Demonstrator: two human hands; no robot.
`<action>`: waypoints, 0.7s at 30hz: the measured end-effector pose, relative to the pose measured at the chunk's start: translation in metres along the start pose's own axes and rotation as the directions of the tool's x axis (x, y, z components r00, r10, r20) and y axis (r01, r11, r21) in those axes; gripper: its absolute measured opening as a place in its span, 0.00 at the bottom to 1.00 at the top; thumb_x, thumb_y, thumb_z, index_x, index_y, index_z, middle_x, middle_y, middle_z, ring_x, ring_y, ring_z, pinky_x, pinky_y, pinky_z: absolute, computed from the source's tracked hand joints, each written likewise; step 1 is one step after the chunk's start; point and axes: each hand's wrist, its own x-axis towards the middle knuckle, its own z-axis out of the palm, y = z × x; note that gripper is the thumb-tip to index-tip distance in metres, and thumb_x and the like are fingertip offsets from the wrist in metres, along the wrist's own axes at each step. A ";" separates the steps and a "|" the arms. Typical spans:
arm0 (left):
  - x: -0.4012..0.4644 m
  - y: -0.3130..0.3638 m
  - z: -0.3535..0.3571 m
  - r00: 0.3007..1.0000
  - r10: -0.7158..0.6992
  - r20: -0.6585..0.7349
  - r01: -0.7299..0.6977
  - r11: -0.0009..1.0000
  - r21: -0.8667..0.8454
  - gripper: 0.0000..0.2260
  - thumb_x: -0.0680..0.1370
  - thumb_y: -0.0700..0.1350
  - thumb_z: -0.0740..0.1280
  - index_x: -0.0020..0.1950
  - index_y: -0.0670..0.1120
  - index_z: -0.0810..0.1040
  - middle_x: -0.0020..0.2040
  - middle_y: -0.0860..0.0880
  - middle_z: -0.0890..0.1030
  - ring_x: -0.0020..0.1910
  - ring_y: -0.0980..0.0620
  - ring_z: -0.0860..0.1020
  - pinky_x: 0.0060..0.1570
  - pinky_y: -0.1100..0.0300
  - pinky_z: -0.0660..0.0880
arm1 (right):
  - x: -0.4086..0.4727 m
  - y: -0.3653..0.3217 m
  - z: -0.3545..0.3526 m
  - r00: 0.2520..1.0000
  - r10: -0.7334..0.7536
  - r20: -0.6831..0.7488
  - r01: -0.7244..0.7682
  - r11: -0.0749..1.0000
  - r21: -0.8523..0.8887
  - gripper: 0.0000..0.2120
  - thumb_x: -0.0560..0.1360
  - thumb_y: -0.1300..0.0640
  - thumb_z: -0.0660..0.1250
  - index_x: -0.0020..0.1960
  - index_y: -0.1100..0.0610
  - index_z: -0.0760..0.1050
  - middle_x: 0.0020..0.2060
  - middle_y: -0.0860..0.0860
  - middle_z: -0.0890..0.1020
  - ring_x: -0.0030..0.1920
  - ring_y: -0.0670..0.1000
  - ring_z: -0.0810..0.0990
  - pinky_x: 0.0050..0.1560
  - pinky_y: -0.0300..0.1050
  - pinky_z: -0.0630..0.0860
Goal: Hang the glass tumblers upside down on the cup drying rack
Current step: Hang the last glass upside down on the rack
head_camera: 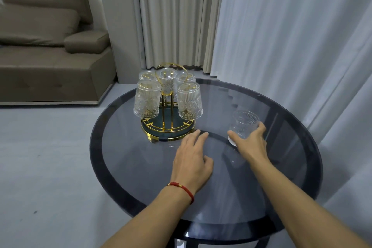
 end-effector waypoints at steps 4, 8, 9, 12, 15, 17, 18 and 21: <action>-0.001 0.006 -0.001 0.999 0.033 -0.007 -0.034 0.998 -0.059 0.31 0.75 0.41 0.67 0.78 0.48 0.65 0.78 0.49 0.65 0.77 0.52 0.59 0.74 0.58 0.59 | 0.004 0.002 -0.005 1.000 0.020 0.010 -0.020 1.000 -0.003 0.42 0.67 0.40 0.79 0.73 0.57 0.68 0.68 0.57 0.78 0.71 0.62 0.72 0.66 0.56 0.74; -0.005 0.015 0.001 0.998 0.034 0.048 -0.020 0.963 -0.270 0.33 0.75 0.44 0.69 0.79 0.50 0.62 0.78 0.51 0.63 0.75 0.53 0.63 0.73 0.53 0.65 | -0.016 -0.007 -0.008 0.996 -0.085 -0.028 0.086 0.996 0.029 0.39 0.64 0.37 0.78 0.68 0.53 0.72 0.63 0.55 0.80 0.65 0.59 0.77 0.63 0.56 0.76; -0.005 0.017 0.000 0.999 -0.007 0.040 0.021 0.936 -0.351 0.33 0.75 0.45 0.70 0.79 0.51 0.62 0.75 0.52 0.65 0.71 0.55 0.68 0.69 0.54 0.70 | -0.022 -0.012 -0.009 0.993 -0.119 -0.029 0.120 0.992 0.045 0.37 0.64 0.36 0.78 0.67 0.51 0.72 0.61 0.54 0.79 0.62 0.57 0.78 0.61 0.54 0.76; -0.002 0.024 -0.012 0.978 -0.192 0.087 0.201 0.723 -0.662 0.40 0.70 0.58 0.73 0.79 0.56 0.60 0.71 0.53 0.69 0.59 0.58 0.78 0.57 0.58 0.78 | -0.042 -0.028 -0.016 0.968 -0.251 0.021 0.249 0.967 0.061 0.36 0.61 0.36 0.77 0.64 0.47 0.71 0.58 0.50 0.73 0.54 0.50 0.78 0.55 0.47 0.76; 0.001 0.023 -0.023 0.948 -0.242 0.205 0.290 0.397 -0.871 0.44 0.66 0.61 0.77 0.78 0.59 0.61 0.68 0.45 0.73 0.59 0.51 0.81 0.52 0.46 0.83 | -0.067 -0.038 -0.023 0.874 -0.456 0.168 0.467 0.883 -0.035 0.40 0.59 0.34 0.77 0.66 0.45 0.71 0.56 0.49 0.70 0.51 0.41 0.76 0.47 0.28 0.73; -0.002 0.024 -0.029 0.933 -0.279 0.227 0.311 0.312 -0.898 0.42 0.66 0.60 0.79 0.76 0.57 0.66 0.68 0.42 0.75 0.61 0.45 0.81 0.50 0.42 0.83 | -0.079 -0.036 -0.022 0.771 -0.589 0.244 0.625 0.773 -0.108 0.42 0.60 0.38 0.82 0.70 0.49 0.72 0.56 0.50 0.69 0.53 0.46 0.76 0.51 0.28 0.74; -0.003 0.025 -0.032 0.922 -0.317 0.222 0.314 0.278 -0.908 0.39 0.66 0.60 0.79 0.73 0.54 0.70 0.67 0.40 0.77 0.60 0.42 0.81 0.50 0.40 0.83 | -0.082 -0.036 -0.020 0.731 -0.628 0.268 0.673 0.729 -0.125 0.43 0.61 0.39 0.83 0.71 0.51 0.73 0.57 0.51 0.69 0.55 0.48 0.75 0.56 0.33 0.76; -0.002 0.022 -0.041 0.895 -0.366 0.256 0.310 0.095 -0.946 0.27 0.72 0.54 0.76 0.67 0.44 0.76 0.63 0.36 0.80 0.59 0.35 0.81 0.48 0.40 0.82 | -0.087 -0.040 -0.024 0.741 -0.592 0.317 0.629 0.778 -0.018 0.44 0.64 0.35 0.79 0.75 0.47 0.69 0.62 0.47 0.70 0.60 0.41 0.76 0.59 0.32 0.76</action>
